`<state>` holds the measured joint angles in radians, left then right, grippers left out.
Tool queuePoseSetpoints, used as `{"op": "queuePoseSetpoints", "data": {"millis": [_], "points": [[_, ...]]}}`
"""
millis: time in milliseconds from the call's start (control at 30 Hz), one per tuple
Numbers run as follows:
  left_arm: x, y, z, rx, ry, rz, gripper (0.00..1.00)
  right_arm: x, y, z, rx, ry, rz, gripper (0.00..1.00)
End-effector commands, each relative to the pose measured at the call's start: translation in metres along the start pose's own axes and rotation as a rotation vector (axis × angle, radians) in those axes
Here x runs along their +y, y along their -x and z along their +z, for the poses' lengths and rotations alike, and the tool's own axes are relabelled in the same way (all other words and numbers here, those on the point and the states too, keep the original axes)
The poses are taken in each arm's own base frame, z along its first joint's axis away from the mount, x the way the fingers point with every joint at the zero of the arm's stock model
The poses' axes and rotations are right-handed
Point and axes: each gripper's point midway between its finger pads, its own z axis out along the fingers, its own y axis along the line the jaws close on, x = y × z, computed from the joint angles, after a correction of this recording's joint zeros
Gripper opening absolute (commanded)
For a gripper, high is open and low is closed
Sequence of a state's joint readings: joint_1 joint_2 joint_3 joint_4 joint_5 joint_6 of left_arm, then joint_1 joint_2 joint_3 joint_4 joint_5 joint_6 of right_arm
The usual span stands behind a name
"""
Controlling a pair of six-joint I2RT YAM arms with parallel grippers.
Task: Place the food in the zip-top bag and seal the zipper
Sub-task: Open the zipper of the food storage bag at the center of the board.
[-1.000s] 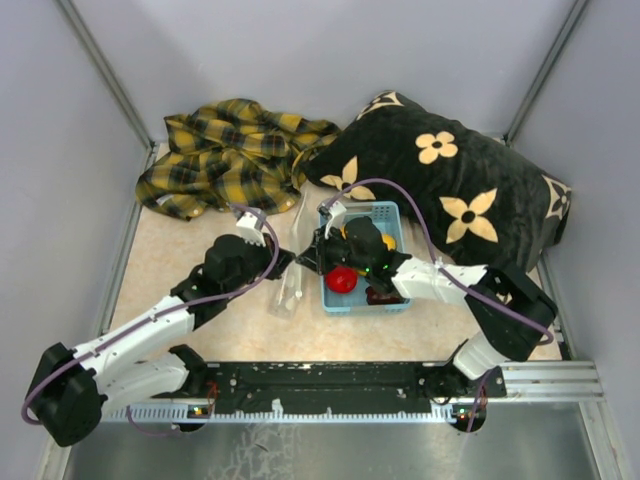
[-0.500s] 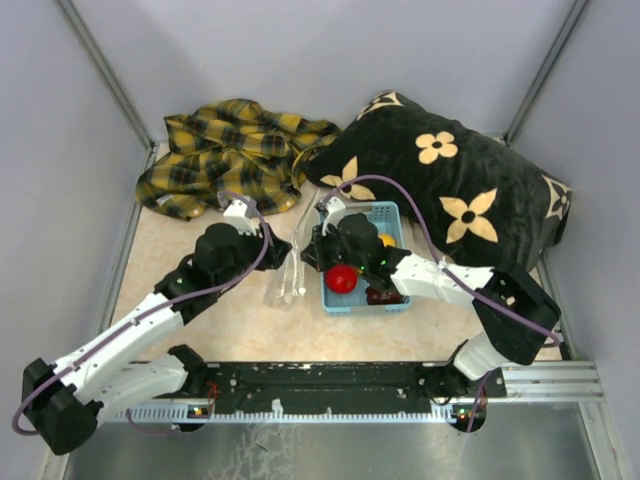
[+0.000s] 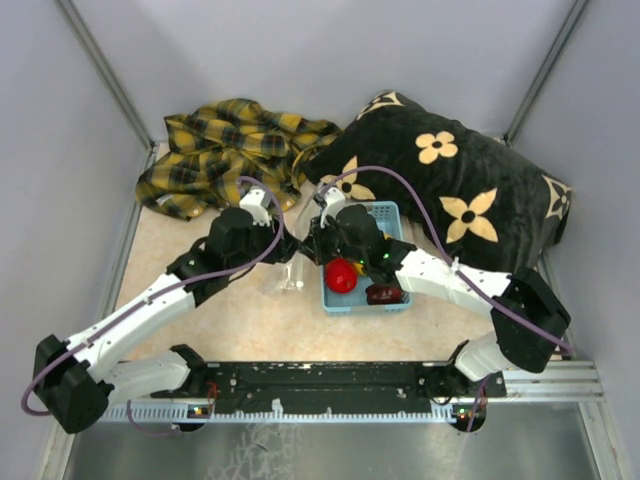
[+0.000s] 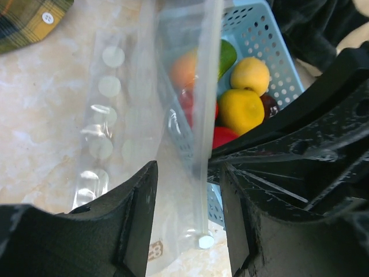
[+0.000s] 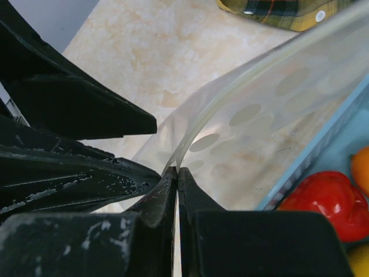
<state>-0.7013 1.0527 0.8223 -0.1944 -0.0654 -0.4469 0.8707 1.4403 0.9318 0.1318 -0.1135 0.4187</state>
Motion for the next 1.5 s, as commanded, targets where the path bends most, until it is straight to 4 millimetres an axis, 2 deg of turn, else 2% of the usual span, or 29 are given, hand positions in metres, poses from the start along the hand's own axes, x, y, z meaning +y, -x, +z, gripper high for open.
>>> {"op": "queuePoseSetpoints", "data": {"millis": [0,200,467,567,767,1000,1167,1300,1467], "points": [[-0.004,0.002,0.009,0.007,-0.012,0.012,0.53,0.023,0.036,-0.014,-0.095,0.051,-0.033,0.0],[0.019,-0.013,0.015,0.026,0.091,0.01,0.5,0.025,0.04,-0.02,-0.117,0.061,-0.039,0.0],[0.048,-0.017,0.016,0.032,0.246,0.013,0.46,0.028,0.041,-0.025,-0.122,0.076,-0.056,0.0],[0.043,-0.015,0.016,0.032,0.22,0.019,0.44,0.026,0.04,-0.024,-0.115,0.064,-0.057,0.0],[0.018,-0.005,0.016,-0.001,0.079,0.03,0.43,0.021,0.032,-0.014,-0.073,0.045,-0.059,0.0],[0.013,0.006,0.02,-0.016,0.078,0.029,0.44,0.018,0.025,-0.005,-0.03,0.039,-0.063,0.0],[0.02,0.018,0.028,-0.034,0.146,0.039,0.47,0.019,0.023,-0.005,-0.022,0.044,-0.064,0.0],[0.026,0.021,0.038,-0.028,0.186,0.048,0.47,0.021,0.023,-0.006,-0.021,0.046,-0.07,0.0],[0.04,0.016,0.044,0.003,0.267,0.069,0.39,0.017,0.024,-0.011,-0.029,0.022,-0.072,0.0]]}}
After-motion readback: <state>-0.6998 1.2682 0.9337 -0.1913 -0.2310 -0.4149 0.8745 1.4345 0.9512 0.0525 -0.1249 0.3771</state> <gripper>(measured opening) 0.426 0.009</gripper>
